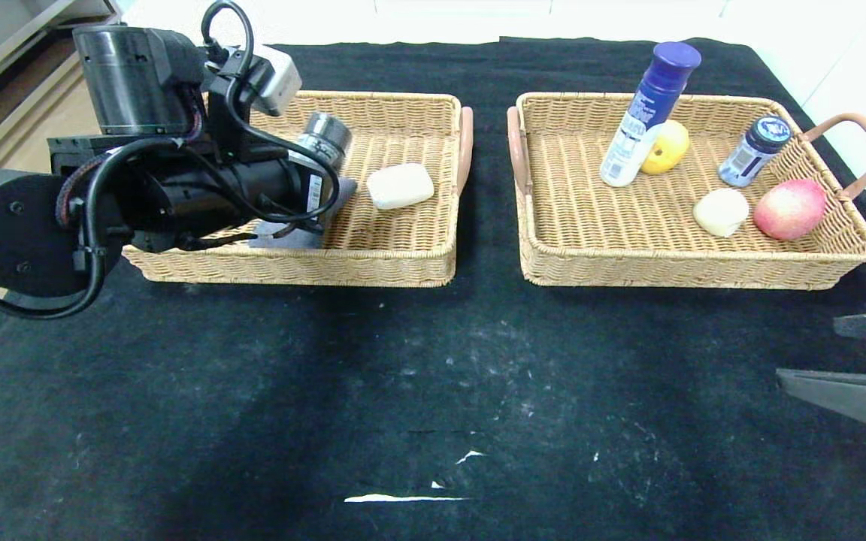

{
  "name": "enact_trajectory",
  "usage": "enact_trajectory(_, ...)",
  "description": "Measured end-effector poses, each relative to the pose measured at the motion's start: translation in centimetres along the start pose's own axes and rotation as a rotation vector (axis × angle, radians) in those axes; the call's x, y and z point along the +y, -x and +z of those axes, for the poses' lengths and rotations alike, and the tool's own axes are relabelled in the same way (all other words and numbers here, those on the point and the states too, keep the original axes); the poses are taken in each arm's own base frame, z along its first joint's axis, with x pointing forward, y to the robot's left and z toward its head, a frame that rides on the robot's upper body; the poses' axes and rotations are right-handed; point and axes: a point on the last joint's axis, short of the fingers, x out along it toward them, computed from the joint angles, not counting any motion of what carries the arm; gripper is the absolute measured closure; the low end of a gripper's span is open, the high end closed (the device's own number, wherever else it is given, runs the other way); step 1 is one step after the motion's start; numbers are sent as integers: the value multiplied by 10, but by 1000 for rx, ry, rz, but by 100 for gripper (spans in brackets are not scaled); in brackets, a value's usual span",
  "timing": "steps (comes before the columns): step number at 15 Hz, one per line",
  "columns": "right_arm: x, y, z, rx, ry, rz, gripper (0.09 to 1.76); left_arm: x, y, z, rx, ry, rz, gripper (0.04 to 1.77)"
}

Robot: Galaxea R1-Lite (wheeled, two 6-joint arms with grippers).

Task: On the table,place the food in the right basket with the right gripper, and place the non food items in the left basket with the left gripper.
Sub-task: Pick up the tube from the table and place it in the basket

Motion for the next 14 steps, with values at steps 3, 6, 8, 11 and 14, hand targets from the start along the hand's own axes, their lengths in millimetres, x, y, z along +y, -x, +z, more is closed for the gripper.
enact_trajectory(3, 0, 0, 0, 0, 0, 0, 14, 14, -10, -4, 3, 7, 13, 117)
enact_trajectory(6, 0, -1, 0, 3, -1, 0, 14, 26, -16, -6, -6, 11, 12, 117)
enact_trajectory(8, 0, -1, 0, 3, -1, 0, 14, 32, -19, -9, 23, 12, 14, 118)
enact_trajectory(11, 0, -1, 0, 3, -1, 0, 14, 36, -20, -7, 17, 25, 24, 118)
enact_trajectory(14, 0, -1, 0, 4, -1, 0, 14, 37, -21, -7, 13, 26, 25, 107)
